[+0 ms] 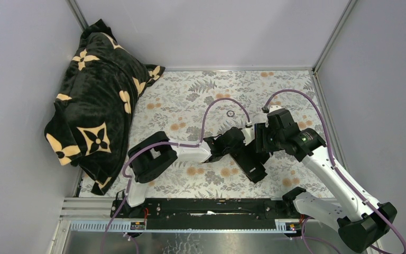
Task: Fold the paper box
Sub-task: Fold the paper box at the center of the board.
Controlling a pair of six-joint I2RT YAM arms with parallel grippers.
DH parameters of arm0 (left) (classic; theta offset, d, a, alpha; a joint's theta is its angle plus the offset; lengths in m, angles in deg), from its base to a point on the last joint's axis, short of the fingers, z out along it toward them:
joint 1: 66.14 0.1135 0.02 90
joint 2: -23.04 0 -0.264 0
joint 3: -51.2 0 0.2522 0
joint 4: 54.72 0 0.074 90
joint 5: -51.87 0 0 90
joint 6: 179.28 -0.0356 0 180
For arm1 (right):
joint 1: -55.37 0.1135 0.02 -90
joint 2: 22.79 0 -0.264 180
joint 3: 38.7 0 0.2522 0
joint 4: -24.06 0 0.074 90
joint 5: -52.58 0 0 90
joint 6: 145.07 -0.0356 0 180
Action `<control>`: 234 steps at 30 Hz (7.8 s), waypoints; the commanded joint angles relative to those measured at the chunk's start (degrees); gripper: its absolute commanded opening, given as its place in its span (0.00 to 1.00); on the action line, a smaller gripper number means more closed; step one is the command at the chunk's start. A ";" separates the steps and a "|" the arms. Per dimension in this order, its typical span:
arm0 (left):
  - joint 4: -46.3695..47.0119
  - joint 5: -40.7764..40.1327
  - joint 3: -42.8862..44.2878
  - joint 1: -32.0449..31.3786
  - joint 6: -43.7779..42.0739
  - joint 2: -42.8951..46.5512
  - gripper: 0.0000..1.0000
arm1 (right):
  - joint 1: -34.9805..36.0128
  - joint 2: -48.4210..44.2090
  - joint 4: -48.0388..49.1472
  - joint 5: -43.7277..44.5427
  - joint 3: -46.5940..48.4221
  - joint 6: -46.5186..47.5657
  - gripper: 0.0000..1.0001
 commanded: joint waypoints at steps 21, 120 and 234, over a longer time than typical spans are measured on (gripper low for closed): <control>-1.17 0.40 -2.03 0.92 0.95 0.05 0.34 | -0.16 -0.18 0.78 -0.65 1.71 0.94 0.64; 0.37 -14.19 -6.85 -1.91 -1.58 0.48 0.12 | -0.18 -1.95 -4.67 2.22 8.44 1.37 0.64; -3.23 7.16 -11.35 8.54 5.54 10.85 0.36 | -0.19 -1.93 -1.93 -1.41 4.13 1.35 0.67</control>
